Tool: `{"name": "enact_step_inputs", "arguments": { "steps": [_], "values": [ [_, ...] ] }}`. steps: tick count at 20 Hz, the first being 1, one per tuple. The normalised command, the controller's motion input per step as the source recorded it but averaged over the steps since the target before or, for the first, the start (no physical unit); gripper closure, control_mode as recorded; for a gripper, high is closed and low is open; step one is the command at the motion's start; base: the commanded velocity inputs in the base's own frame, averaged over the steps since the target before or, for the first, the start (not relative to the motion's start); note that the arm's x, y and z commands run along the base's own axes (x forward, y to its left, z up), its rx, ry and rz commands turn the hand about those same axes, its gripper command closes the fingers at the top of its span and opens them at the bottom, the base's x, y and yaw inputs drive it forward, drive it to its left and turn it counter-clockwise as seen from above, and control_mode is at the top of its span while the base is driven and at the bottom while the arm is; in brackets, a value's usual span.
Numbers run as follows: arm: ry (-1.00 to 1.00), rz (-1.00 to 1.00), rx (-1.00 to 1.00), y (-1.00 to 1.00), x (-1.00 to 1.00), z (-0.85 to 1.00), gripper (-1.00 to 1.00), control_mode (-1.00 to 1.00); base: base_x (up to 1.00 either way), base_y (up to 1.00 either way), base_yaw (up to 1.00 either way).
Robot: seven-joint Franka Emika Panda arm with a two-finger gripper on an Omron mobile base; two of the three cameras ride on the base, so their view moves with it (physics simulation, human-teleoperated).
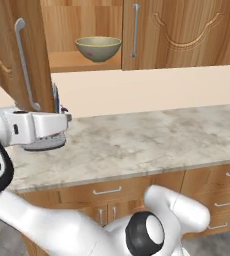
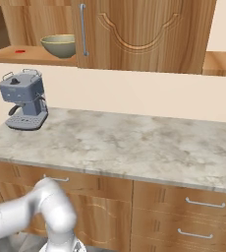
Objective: Pick the mug and place it in the sink. Pick the bowl and place it in the open cabinet and then close the cabinet.
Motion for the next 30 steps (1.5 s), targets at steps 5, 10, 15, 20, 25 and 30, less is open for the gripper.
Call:
{"name": "enact_step_inputs", "arguments": {
  "steps": [5,10,15,20,25,30],
  "values": [
    [0.0,0.01,0.0,-0.54,1.0,-0.06,-1.0,-1.0,0.0,0.0,0.0],
    [-0.01,0.07,0.0,-0.49,1.0,-0.06,-1.0,-1.0,0.0,0.0,0.0],
    [-0.07,0.14,0.0,-0.29,1.0,-0.07,-1.0,-1.0,0.0,0.0,0.0],
    [-0.18,0.23,0.0,-0.15,1.0,-0.07,-1.0,-1.0,0.0,0.0,0.0],
    [-0.27,0.28,0.0,-0.16,1.0,-0.06,-1.0,-1.0,0.0,0.0,0.0],
    [-0.44,0.38,0.0,-0.54,1.0,-0.28,-1.0,-1.0,0.0,0.0,0.0]
  ]
}}
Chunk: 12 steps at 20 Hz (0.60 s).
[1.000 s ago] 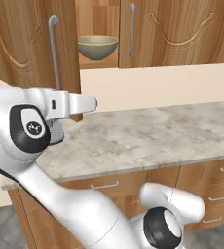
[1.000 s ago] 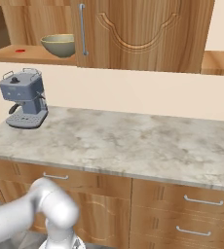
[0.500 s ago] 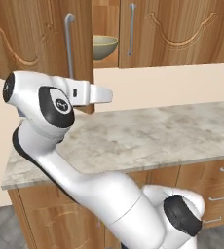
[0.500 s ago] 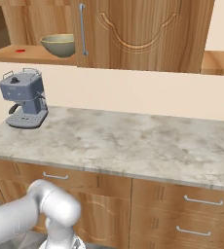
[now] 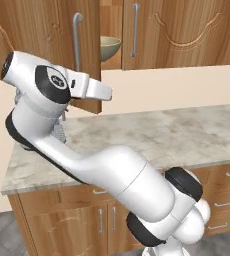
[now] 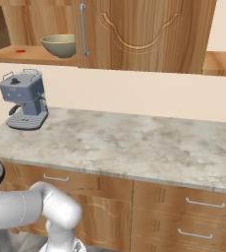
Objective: Pick the mug and place it in the sink. Pick the bowl and place it in the open cabinet and then close the cabinet.
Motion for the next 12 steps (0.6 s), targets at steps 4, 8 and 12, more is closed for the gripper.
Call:
{"name": "enact_step_inputs", "arguments": {
  "steps": [4,8,12],
  "values": [
    [-0.32,0.32,0.0,-0.74,1.0,-0.42,-1.0,-1.0,0.0,0.0,0.0],
    [-0.37,0.38,0.0,-0.79,1.0,-0.55,-1.0,-1.0,0.0,0.0,0.0],
    [-0.43,0.45,0.0,-0.58,1.0,-0.66,-1.0,-1.0,0.0,0.0,0.0]
  ]
}}
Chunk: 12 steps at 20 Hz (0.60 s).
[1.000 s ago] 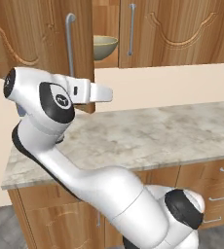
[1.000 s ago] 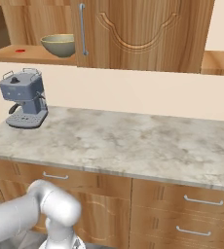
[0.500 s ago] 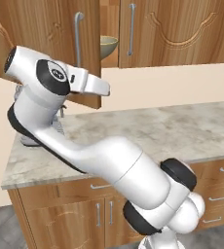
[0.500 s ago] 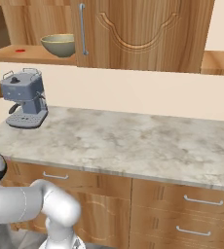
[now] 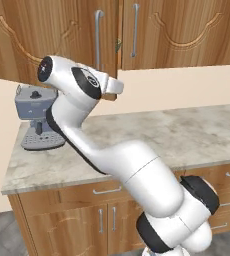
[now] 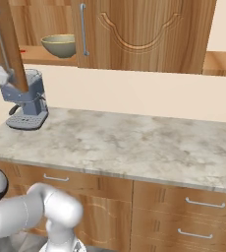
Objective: Pick the mug and place it in the sink. Pick the bowl and place it in the open cabinet and then close the cabinet.
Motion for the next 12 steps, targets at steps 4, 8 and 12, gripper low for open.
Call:
{"name": "enact_step_inputs", "arguments": {
  "steps": [4,8,12],
  "values": [
    [-0.41,0.42,0.0,-0.33,1.0,-0.54,-1.0,-1.0,0.0,0.0,0.0],
    [-0.37,0.38,0.0,-0.35,1.0,-0.46,-1.0,-1.0,0.0,0.0,0.0],
    [-0.32,0.35,0.0,-0.46,1.0,-0.28,-1.0,-1.0,0.0,0.0,0.0]
  ]
}}
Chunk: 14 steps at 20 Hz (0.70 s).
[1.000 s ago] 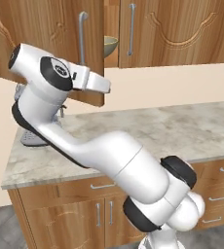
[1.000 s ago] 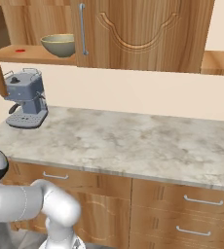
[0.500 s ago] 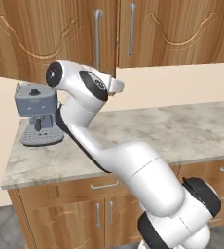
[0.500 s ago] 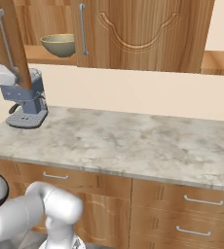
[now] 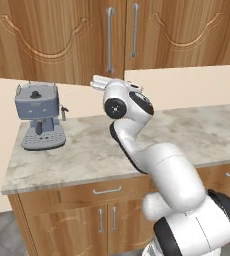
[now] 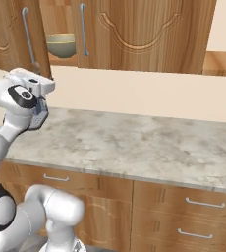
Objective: Pick the mug and place it in the sink. Pick the bowl and place it in the open cabinet and then close the cabinet.
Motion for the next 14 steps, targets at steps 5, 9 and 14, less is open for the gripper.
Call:
{"name": "enact_step_inputs", "arguments": {
  "steps": [5,9,14],
  "values": [
    [-0.21,0.22,-0.01,-0.32,1.0,-0.01,-1.0,-1.0,0.0,0.0,0.0],
    [-0.22,0.14,-0.07,-0.21,1.0,0.0,-1.0,-1.0,0.0,0.0,0.0],
    [-0.17,0.1,-0.1,0.0,1.0,0.0,-1.0,-1.0,0.0,0.0,0.0]
  ]
}}
